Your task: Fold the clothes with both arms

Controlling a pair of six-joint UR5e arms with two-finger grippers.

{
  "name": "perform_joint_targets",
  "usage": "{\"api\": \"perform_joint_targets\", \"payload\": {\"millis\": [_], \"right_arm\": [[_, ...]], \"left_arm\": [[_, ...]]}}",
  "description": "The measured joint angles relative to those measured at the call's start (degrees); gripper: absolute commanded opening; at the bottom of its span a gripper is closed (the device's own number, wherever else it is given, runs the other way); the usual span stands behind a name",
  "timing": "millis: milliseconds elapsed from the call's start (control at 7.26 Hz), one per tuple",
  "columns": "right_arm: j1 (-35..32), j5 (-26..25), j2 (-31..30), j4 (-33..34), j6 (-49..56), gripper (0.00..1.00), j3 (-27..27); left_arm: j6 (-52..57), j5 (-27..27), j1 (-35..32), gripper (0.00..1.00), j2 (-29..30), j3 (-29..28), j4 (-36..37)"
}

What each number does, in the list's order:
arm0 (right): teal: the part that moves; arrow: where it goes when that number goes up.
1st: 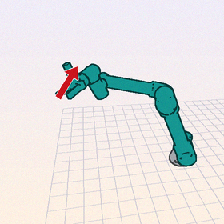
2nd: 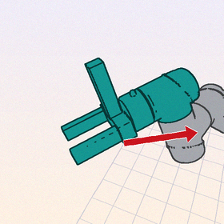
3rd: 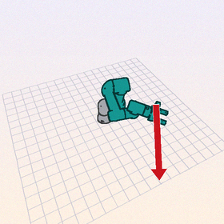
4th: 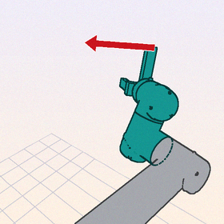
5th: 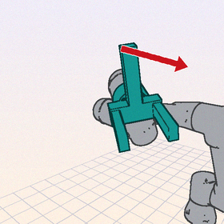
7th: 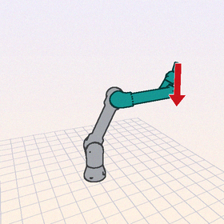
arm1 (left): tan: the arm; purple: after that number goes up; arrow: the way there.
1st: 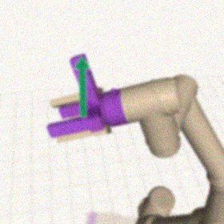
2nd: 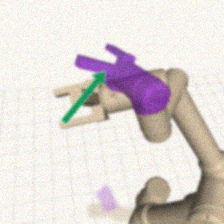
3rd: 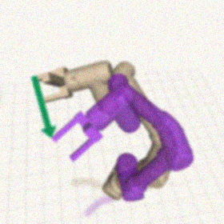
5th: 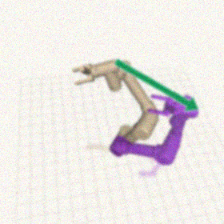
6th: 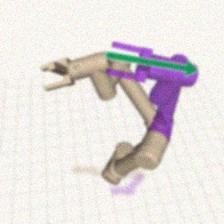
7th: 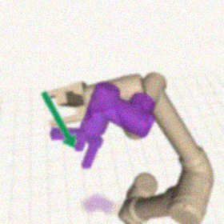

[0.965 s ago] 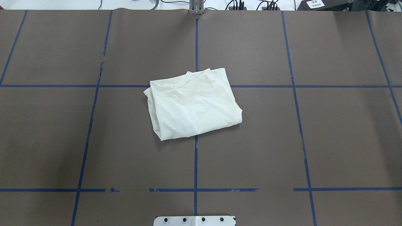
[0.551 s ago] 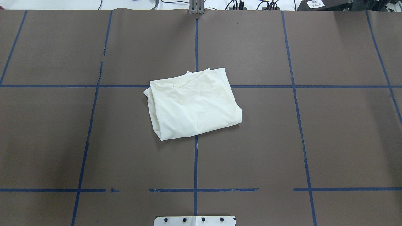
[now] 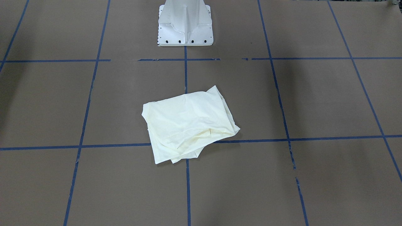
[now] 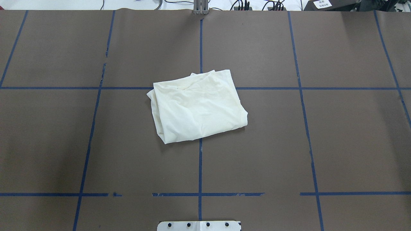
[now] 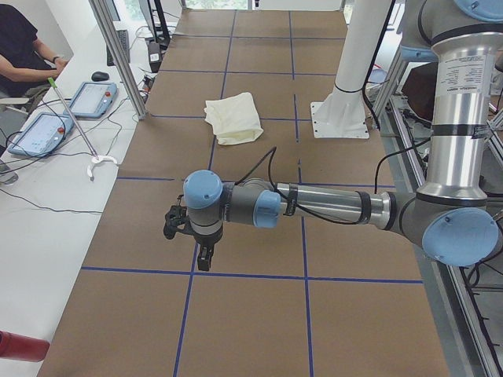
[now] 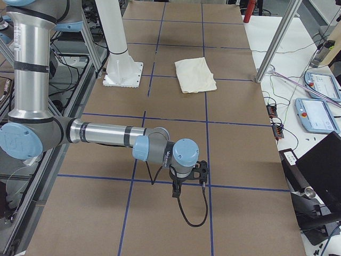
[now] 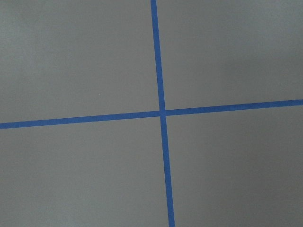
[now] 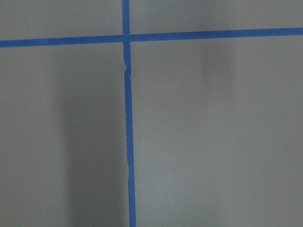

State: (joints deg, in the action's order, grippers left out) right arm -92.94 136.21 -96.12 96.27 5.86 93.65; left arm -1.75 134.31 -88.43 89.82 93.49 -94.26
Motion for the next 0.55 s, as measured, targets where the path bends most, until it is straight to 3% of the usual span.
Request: {"api": "perform_joint_targets", "payload": {"millis": [551], "right_arm": [[-0.8,-0.5,-0.3,-0.1,-4.8,1.0,5.7]], "left_arm": [[-0.3,-0.2,0.5,1.0,0.0,-1.2,-1.9]]}}
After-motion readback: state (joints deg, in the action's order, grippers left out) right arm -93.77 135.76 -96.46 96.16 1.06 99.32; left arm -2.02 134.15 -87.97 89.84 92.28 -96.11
